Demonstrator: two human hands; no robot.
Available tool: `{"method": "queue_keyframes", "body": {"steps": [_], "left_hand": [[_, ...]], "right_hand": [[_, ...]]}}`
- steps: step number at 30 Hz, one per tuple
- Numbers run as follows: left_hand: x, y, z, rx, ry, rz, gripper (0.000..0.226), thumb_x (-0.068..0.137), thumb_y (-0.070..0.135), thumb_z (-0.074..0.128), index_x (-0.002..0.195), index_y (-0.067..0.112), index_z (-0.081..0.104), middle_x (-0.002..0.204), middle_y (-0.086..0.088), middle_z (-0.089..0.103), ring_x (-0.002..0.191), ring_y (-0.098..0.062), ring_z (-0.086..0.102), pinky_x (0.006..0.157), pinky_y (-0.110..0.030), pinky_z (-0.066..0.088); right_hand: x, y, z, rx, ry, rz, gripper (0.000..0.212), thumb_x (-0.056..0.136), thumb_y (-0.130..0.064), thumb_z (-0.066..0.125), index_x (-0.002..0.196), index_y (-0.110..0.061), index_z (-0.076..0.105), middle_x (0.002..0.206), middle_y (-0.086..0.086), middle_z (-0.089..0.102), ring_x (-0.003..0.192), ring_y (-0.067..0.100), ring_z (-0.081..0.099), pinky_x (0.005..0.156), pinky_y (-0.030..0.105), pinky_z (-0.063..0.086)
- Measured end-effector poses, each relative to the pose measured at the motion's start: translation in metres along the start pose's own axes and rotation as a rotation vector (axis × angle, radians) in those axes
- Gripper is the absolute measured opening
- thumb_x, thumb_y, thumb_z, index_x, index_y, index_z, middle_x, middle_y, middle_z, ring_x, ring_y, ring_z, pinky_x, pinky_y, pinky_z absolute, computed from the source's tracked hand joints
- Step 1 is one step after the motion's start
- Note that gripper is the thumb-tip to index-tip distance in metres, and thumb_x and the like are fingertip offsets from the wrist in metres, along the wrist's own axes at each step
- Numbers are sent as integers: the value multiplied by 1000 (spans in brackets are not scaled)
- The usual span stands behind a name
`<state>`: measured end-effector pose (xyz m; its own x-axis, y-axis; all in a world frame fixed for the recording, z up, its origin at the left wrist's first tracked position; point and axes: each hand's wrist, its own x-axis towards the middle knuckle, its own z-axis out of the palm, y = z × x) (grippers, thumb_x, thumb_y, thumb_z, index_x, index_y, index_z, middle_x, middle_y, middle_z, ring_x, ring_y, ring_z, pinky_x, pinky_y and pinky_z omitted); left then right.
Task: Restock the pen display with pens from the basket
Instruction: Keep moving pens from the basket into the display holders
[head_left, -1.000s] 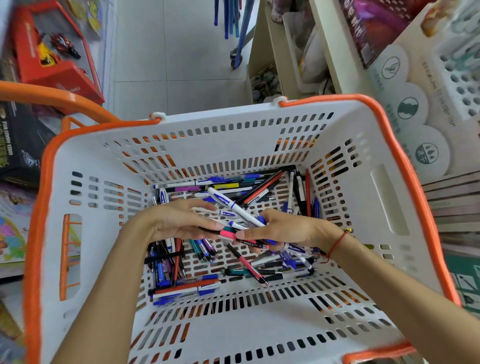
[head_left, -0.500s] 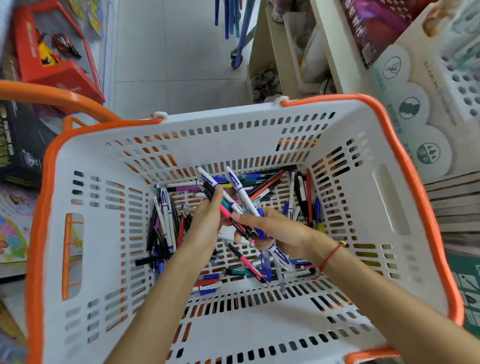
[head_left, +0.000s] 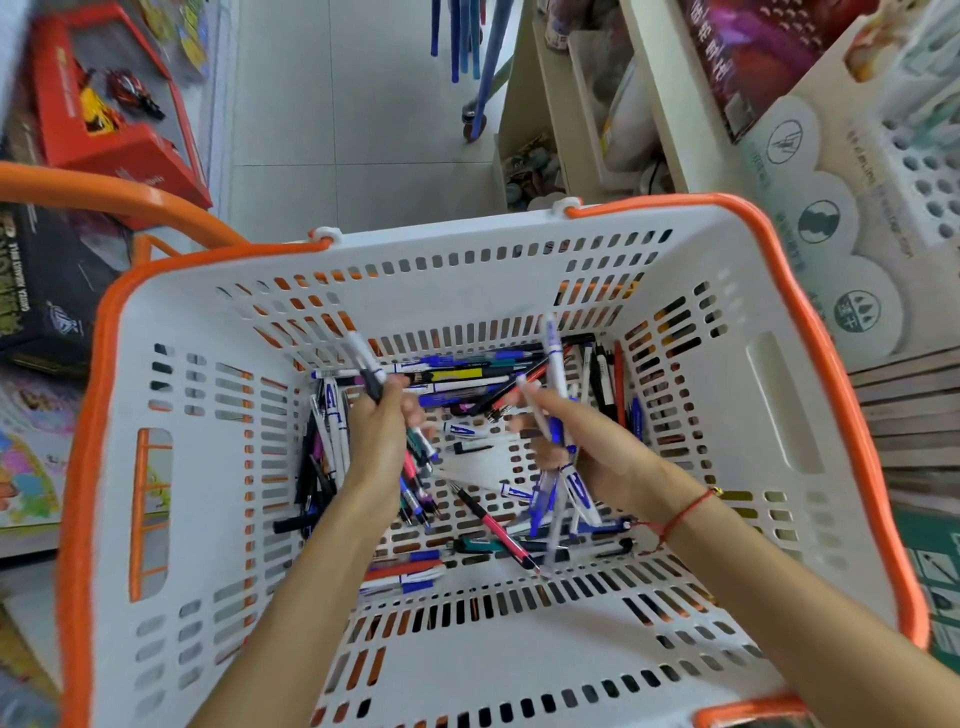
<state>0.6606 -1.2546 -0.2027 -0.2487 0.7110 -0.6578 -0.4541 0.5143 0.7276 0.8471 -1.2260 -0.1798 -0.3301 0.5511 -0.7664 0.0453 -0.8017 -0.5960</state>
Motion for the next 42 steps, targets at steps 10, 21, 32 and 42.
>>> {"method": "queue_keyframes", "body": {"steps": [10, 21, 32, 42], "left_hand": [[-19, -13, 13, 468, -410, -302, 39, 90, 52, 57, 75, 16, 54, 49, 8, 34, 40, -5, 33, 43, -17, 34], [-15, -2, 3, 521, -604, -304, 38, 90, 52, 55, 80, 16, 51, 62, 2, 30, 48, -6, 32, 48, -17, 34], [-16, 6, 10, 646, -706, -271, 39, 101, 44, 37, 104, 20, 68, 89, 0, 73, 62, -1, 59, 61, -18, 44], [-13, 9, 11, 707, -690, -190, 13, 100, 30, 50, 106, 22, 59, 76, 7, 67, 53, -1, 54, 48, -16, 40]], "right_hand": [[9, 0, 14, 608, -131, 7, 23, 99, -35, 48, 97, -16, 62, 63, -4, 52, 51, 7, 49, 64, 22, 44], [13, -8, 17, 765, -38, -77, 23, 100, -32, 49, 91, -15, 62, 70, -4, 55, 58, 7, 55, 57, 20, 53], [21, -5, 22, 874, 97, -37, 21, 99, -29, 55, 87, -14, 63, 66, -2, 61, 57, 8, 59, 61, 18, 53], [22, -11, 8, 865, 284, -145, 24, 100, -28, 52, 93, -9, 65, 80, 4, 74, 69, 12, 72, 61, 22, 59]]}}
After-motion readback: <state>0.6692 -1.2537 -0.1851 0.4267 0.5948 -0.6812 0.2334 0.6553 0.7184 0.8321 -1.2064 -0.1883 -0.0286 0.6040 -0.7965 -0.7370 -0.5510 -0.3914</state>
